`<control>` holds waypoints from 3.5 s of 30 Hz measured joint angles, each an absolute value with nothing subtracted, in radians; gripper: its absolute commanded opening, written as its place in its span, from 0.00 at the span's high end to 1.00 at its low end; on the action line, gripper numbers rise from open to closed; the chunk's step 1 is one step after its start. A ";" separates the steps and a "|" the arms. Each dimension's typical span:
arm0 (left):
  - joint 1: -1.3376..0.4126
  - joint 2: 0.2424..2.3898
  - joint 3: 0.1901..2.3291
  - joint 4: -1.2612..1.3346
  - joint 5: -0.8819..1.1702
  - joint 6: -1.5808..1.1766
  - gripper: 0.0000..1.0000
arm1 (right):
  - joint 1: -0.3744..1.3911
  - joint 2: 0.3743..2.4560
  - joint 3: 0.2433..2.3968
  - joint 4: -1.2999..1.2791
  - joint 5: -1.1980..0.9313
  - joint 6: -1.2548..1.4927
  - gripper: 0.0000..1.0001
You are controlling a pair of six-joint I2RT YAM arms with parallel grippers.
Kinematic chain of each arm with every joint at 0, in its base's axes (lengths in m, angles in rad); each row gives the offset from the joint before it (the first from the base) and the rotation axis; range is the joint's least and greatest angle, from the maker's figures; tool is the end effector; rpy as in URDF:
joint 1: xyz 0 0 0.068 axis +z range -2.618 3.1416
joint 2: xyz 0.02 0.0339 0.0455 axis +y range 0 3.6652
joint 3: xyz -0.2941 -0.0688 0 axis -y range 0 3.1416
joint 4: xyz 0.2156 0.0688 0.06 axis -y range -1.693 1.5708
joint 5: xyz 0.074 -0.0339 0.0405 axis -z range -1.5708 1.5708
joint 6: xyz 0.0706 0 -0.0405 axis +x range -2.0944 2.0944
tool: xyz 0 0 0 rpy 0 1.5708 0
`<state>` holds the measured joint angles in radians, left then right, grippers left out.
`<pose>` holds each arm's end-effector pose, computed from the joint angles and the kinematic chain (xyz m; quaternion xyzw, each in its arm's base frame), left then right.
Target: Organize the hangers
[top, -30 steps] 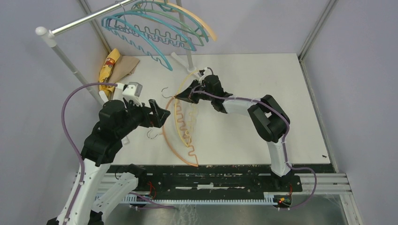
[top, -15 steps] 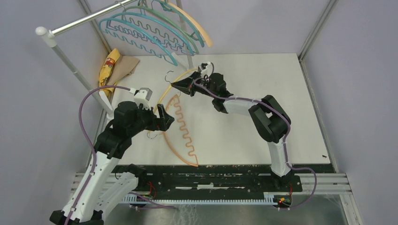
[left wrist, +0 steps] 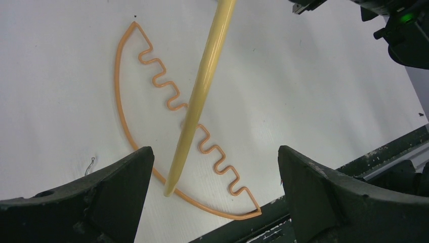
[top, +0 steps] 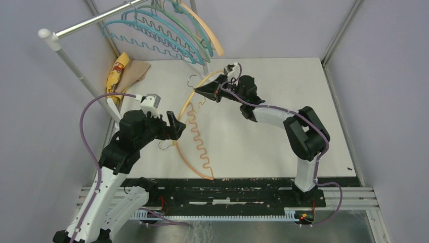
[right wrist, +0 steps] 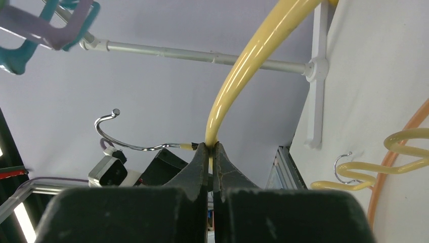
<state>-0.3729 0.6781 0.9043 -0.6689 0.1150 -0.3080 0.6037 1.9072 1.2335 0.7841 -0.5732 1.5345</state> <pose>0.1068 -0.0505 0.3431 0.0581 0.8423 -0.2240 0.4869 0.3533 0.2901 0.3182 0.0989 0.6663 0.7173 0.1784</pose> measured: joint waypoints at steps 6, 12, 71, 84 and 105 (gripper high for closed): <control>-0.373 0.693 0.899 -0.628 0.131 -0.308 0.01 | 0.606 1.897 1.213 0.755 -0.597 1.532 0.99; -0.373 0.720 0.868 -0.599 0.138 -0.308 0.01 | 0.607 1.843 1.213 0.748 -0.615 1.545 0.99; -0.376 0.697 1.071 -1.008 0.220 -0.159 0.97 | 0.550 1.844 1.005 0.727 -0.699 1.550 0.41; -0.376 0.580 1.100 -1.110 0.140 -0.161 0.97 | 0.550 1.843 0.935 0.759 -0.699 1.551 0.42; -0.376 0.518 1.146 -1.279 -0.086 -0.265 0.97 | 0.549 1.832 0.905 0.763 -0.700 1.548 0.43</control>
<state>-0.3756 0.5179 1.1458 -1.2789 -0.0860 -0.2646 0.5488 1.8317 0.9051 0.7628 -0.6998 1.5482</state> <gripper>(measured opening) 0.125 0.579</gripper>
